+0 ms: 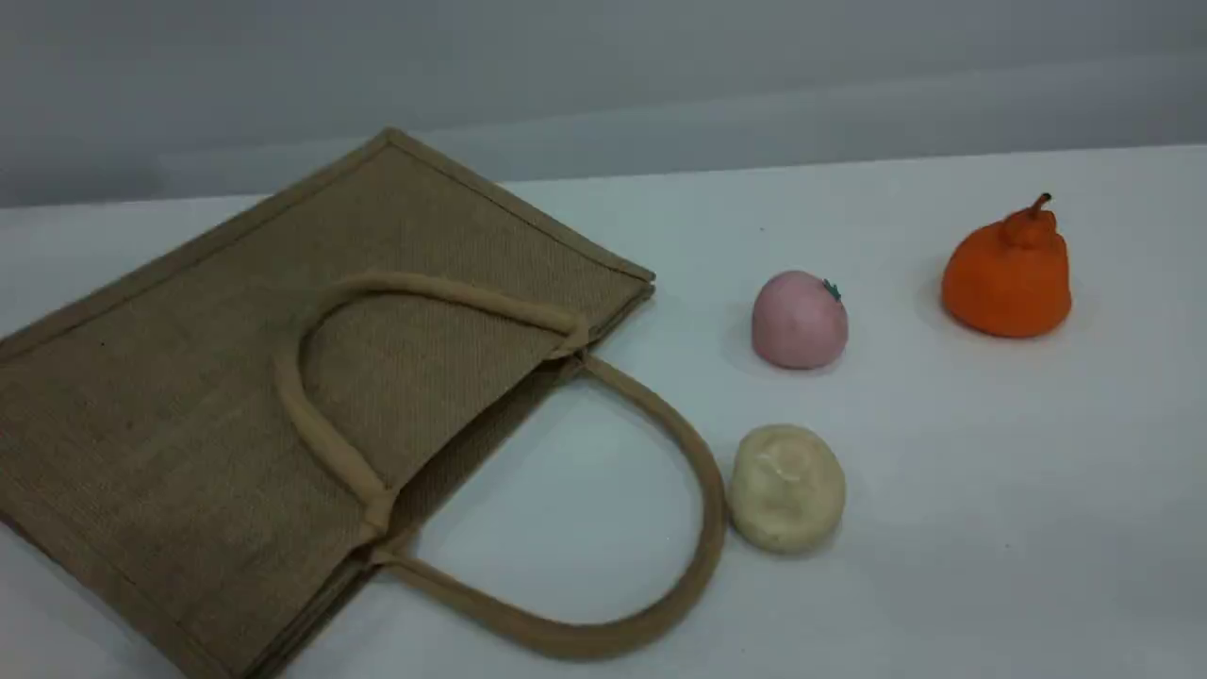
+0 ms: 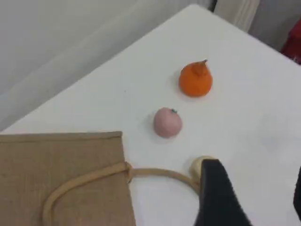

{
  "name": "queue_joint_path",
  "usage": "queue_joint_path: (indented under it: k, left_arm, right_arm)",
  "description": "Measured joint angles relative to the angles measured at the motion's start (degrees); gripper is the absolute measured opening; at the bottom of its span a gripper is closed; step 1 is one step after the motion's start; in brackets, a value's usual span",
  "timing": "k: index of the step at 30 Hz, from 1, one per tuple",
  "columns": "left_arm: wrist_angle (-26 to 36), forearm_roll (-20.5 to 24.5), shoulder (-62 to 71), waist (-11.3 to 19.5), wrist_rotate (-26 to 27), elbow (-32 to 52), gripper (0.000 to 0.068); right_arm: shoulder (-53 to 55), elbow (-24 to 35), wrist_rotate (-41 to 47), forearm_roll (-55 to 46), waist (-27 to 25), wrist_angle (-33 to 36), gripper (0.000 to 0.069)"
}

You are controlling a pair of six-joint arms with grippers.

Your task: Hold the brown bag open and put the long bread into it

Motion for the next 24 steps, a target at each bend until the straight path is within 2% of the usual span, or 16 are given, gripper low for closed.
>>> queue_joint_path:
  k: [7, 10, 16, 20, 24]
  left_arm:
    - [8.4, 7.8, -9.3, 0.0, -8.0, 0.1, 0.0356]
    - [10.3, 9.7, -12.7, 0.0, -11.2, 1.4, 0.0356]
    - [10.1, 10.1, -21.2, 0.0, -15.4, 9.9, 0.0356]
    - [8.4, 13.6, -28.6, 0.0, -18.7, 18.2, 0.0356]
    - [2.1, 19.5, -36.8, 0.0, -25.4, 27.7, 0.0356]
  right_arm:
    - [-4.8, 7.7, 1.8, -0.6, 0.1, -1.7, 0.0554]
    - [-4.8, 8.0, 2.2, -1.0, 0.1, -3.2, 0.0554]
    - [-4.8, 8.3, 6.4, -5.8, 0.1, -3.8, 0.0554]
    - [-4.8, 8.3, 10.6, -8.2, 0.1, -4.0, 0.0554]
    - [-4.8, 8.3, 11.9, -8.4, 0.1, -3.9, 0.0554]
